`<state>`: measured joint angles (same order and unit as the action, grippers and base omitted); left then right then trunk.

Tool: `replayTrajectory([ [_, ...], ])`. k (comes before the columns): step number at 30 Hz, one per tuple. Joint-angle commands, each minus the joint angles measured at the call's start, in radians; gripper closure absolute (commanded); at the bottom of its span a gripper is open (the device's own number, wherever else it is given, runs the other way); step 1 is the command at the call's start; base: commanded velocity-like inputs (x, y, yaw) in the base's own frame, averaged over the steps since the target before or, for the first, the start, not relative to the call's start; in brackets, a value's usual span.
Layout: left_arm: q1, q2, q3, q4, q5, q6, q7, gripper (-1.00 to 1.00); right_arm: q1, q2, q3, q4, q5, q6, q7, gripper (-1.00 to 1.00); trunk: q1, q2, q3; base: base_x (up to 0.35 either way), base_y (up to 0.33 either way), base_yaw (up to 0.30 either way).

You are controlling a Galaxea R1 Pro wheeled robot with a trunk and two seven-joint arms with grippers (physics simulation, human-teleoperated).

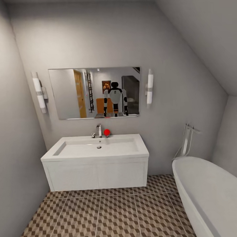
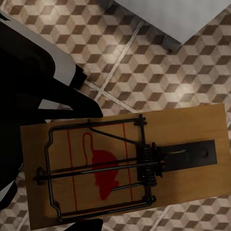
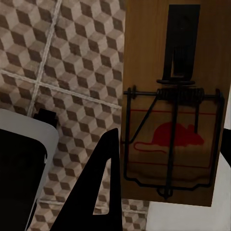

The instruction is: Take the four mousetraps from the cabinet in the bathroom and place them on the bathroom floor. Make sure all four end up on the same floor surface, and ensure that at least two of them are either under or directly next to the same bathroom sink.

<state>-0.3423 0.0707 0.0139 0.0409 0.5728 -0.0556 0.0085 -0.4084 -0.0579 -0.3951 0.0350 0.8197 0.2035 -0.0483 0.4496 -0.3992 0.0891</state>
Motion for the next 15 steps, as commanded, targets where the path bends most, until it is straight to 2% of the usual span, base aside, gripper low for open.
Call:
replayTrajectory([
  [1, -0.001, 0.0, 0.001, 0.004, -0.004, -0.006, 0.002, 1.0, -0.001, 0.0, -0.008, 0.003, 0.009, 0.001, -0.004, 1.0, 0.0, -0.001, 0.0, 0.011, 0.0, 0.0],
  [7, -0.001, -0.008, 0.001, 0.003, -0.005, -0.006, 0.002, 1.0, 0.002, 0.0, -0.008, 0.003, 0.008, 0.001, -0.004, 1.0, 0.0, -0.001, 0.0, 0.005, 0.0, 0.0],
  [12, -0.001, -0.031, -0.001, 0.003, -0.009, -0.006, 0.002, 1.0, 0.003, 0.0, -0.008, 0.003, 0.007, 0.0, -0.004, 1.0, 0.0, -0.001, 0.0, 0.001, 0.0, 0.0],
  [15, -0.001, -0.034, -0.001, 0.004, -0.009, -0.006, 0.002, 1.0, 0.003, 0.0, -0.008, 0.003, 0.007, -0.005, -0.004, 1.0, 0.0, -0.001, 0.0, 0.0, 0.0, 0.0],
])
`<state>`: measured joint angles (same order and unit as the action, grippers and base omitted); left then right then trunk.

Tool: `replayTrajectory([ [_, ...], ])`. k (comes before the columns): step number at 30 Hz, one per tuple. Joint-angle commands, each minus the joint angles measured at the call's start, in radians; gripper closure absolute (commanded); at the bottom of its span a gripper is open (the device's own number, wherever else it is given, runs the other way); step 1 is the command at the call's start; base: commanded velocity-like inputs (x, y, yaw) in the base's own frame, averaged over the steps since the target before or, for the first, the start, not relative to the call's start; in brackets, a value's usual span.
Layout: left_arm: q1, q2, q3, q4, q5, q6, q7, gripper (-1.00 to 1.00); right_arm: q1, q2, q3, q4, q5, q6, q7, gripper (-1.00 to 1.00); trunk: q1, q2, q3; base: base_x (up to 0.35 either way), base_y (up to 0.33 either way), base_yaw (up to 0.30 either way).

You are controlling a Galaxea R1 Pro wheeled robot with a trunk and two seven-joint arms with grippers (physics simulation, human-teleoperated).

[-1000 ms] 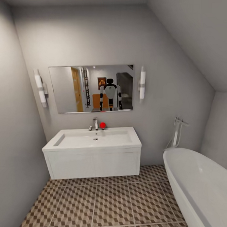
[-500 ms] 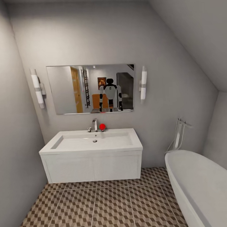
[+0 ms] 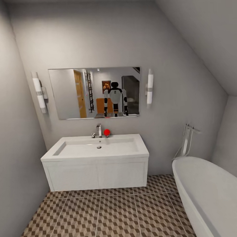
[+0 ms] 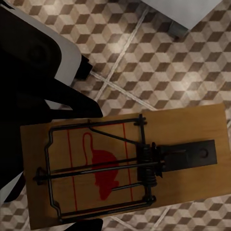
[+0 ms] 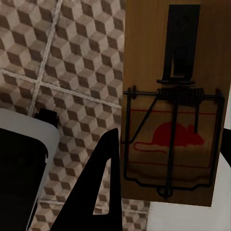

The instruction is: Take the four mousetraps from the cabinet in the bathroom and place them on the bathroom floor. Make sure all four end up on the same floor surface, and ensure that at least two of them are either under or directly next to the same bathroom sink.

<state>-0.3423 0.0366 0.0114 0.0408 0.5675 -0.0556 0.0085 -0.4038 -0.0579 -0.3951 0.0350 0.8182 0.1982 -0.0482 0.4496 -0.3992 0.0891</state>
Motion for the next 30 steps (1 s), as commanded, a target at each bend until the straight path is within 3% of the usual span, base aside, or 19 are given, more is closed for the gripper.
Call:
replayTrajectory([
  [1, -0.001, -0.001, 0.001, 0.004, -0.004, -0.006, 0.002, 1.0, -0.001, 0.0, -0.008, 0.003, 0.009, -0.002, -0.004, 1.0, 0.0, -0.001, 0.0, 0.0, 0.0, 0.0],
  [7, -0.001, -0.004, 0.001, 0.004, -0.004, -0.006, 0.004, 1.0, -0.001, 0.0, -0.008, 0.003, 0.007, -0.03, 0.001, 1.0, 0.0, -0.001, 0.0, 0.0, 0.0, 0.0],
  [14, -0.001, -0.007, -0.002, 0.002, -0.006, -0.006, 0.01, 1.0, -0.001, 0.021, -0.01, 0.002, 0.003, -0.048, 0.001, 1.0, 0.027, -0.05, -0.022, 0.0, 0.0, 0.0],
  [24, -0.001, -0.021, -0.007, -0.001, -0.011, -0.005, 0.009, 1.0, -0.001, 0.032, -0.011, 0.002, -0.004, -0.064, 0.002, 1.0, 0.066, -0.12, -0.054, 0.0, 0.0, 0.0],
  [27, -0.001, -0.028, -0.011, -0.004, -0.016, 0.0, 0.006, 1.0, -0.001, 0.04, -0.01, 0.002, -0.012, -0.064, 0.002, 1.0, 0.077, -0.141, -0.063, 0.0, 0.0, 0.0],
  [30, -0.002, -0.042, -0.015, -0.009, -0.022, 0.005, -0.002, 1.0, -0.001, 0.074, -0.009, 0.001, -0.017, -0.064, -0.006, 1.0, 0.089, -0.162, -0.072, 0.0, 0.0, 0.0],
])
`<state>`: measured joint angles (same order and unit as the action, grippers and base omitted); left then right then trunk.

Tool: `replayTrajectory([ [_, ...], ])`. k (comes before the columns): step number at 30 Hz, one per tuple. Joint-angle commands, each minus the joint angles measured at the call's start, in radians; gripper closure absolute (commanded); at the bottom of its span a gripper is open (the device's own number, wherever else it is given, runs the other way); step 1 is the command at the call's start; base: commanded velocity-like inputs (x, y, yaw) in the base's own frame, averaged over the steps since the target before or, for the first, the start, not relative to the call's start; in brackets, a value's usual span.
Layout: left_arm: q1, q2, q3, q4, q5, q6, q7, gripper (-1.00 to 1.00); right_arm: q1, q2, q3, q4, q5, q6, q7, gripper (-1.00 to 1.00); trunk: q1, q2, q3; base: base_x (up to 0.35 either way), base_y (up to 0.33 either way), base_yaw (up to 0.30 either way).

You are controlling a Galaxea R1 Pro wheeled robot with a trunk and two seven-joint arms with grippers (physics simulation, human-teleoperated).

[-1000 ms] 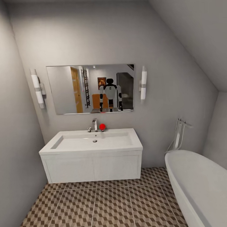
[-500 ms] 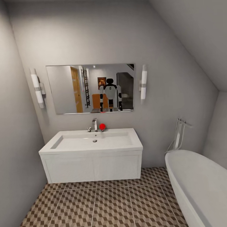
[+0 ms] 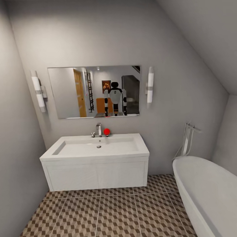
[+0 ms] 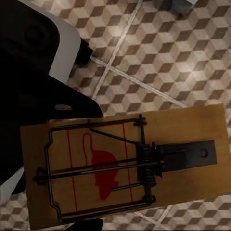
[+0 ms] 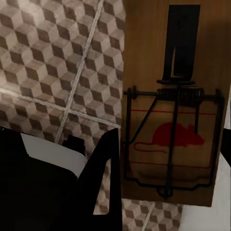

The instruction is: Take the four mousetraps from the cabinet in the bathroom and place them on the bathroom floor. Make sure all four end up on the same floor surface, and ensure that at least two of them are either under or directly next to the same bathroom sink.

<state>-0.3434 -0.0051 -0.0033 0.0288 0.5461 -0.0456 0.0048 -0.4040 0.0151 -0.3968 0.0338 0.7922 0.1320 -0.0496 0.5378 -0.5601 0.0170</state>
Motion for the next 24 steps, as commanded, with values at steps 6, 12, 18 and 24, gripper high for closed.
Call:
replayTrajectory([
  [6, -0.003, -0.012, -0.004, -0.006, -0.004, 0.087, 0.008, 1.0, -0.001, 0.034, -0.007, 0.0, 0.008, 0.005, -0.011, 1.0, 0.023, -0.043, -0.019, 0.0, 0.0, 0.0],
  [12, -0.006, -0.015, -0.007, -0.119, -0.024, 0.274, 0.03, 1.0, -0.002, 0.04, -0.009, -0.005, 0.006, 0.009, -0.01, 1.0, 0.046, -0.085, -0.04, 0.0, 0.0, 0.0],
  [18, -0.01, -0.04, -0.007, -0.148, -0.061, 0.341, 0.135, 1.0, -0.004, 0.04, -0.012, -0.007, -0.001, 0.013, -0.009, 1.0, 0.069, -0.127, -0.066, 0.0, 0.0, 0.0],
  [24, -0.012, -0.052, -0.007, -0.151, -0.08, 0.361, 0.156, 1.0, -0.015, 0.041, -0.013, -0.008, -0.079, 0.028, -0.01, 1.0, 0.092, -0.169, -0.094, 0.0, 0.0, 0.0],
])
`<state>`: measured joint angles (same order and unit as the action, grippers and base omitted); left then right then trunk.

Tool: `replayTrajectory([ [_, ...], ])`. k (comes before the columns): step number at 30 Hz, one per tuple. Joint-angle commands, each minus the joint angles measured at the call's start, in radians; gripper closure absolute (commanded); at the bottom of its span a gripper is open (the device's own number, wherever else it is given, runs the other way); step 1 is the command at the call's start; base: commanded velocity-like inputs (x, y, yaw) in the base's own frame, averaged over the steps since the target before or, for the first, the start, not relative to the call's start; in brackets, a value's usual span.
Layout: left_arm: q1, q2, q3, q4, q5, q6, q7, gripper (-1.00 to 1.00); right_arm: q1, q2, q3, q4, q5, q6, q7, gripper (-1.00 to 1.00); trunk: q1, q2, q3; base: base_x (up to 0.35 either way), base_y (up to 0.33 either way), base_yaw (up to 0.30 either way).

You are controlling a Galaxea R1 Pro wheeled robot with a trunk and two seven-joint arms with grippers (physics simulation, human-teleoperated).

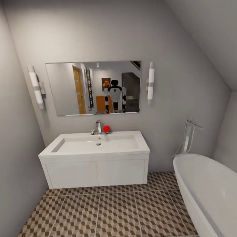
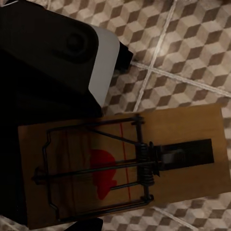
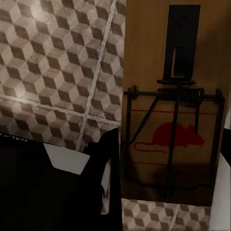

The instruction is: Take the four mousetraps from the cabinet in the bathroom and place them on the bathroom floor. Make sure all four end up on the same floor surface, and ensure that at least two of them are either under or directly next to the same bathroom sink.

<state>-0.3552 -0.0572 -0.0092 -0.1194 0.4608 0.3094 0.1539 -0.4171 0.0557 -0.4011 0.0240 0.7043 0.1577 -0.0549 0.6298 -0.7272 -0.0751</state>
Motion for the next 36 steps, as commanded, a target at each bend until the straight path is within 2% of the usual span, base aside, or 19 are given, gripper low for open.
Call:
replayTrajectory([
  [1, -0.001, -0.001, -0.002, -0.003, 0.004, 0.011, 0.008, 1.0, -0.005, 0.001, -0.008, 0.002, -0.004, 0.01, -0.004, 1.0, 0.004, -0.009, -0.007, 0.0, 0.0, 0.004],
  [3, -0.003, -0.002, -0.002, -0.003, 0.0, 0.035, 0.01, 1.0, -0.022, 0.003, -0.008, 0.002, -0.033, 0.045, -0.005, 1.0, 0.012, -0.023, -0.016, 0.0, 0.0, 0.023],
  [7, -0.025, -0.003, -0.002, -0.003, -0.004, 0.097, 0.013, 1.0, -0.068, 0.005, -0.007, 0.002, -0.059, 0.125, -0.006, 1.0, 0.027, -0.051, -0.035, 0.0, 0.0, 0.058],
  [11, -0.063, -0.005, -0.002, -0.003, -0.009, 0.119, 0.013, 1.0, -0.096, 0.006, -0.008, 0.001, -0.064, 0.153, -0.006, 1.0, 0.043, -0.079, -0.054, 0.0, 0.0, 0.082],
  [21, -0.139, -0.025, -0.003, -0.002, -0.049, 0.199, 0.013, 1.0, -0.136, 0.019, -0.008, 0.001, -0.067, 0.162, -0.005, 1.0, 0.081, -0.149, -0.101, 0.0, 0.0, 0.088],
  [26, -0.167, -0.038, -0.003, -0.002, -0.053, 0.209, 0.014, 1.0, -0.143, 0.023, -0.008, -0.003, -0.068, 0.163, -0.006, 1.0, 0.1, -0.184, -0.124, 0.0, 0.0, 0.091],
  [36, -0.227, -0.069, -0.003, -0.002, -0.056, 0.218, 0.015, 1.0, -0.164, 0.025, -0.009, -0.073, -0.069, 0.164, -0.005, 1.0, 0.138, -0.254, -0.171, 0.0, 0.0, 0.092],
])
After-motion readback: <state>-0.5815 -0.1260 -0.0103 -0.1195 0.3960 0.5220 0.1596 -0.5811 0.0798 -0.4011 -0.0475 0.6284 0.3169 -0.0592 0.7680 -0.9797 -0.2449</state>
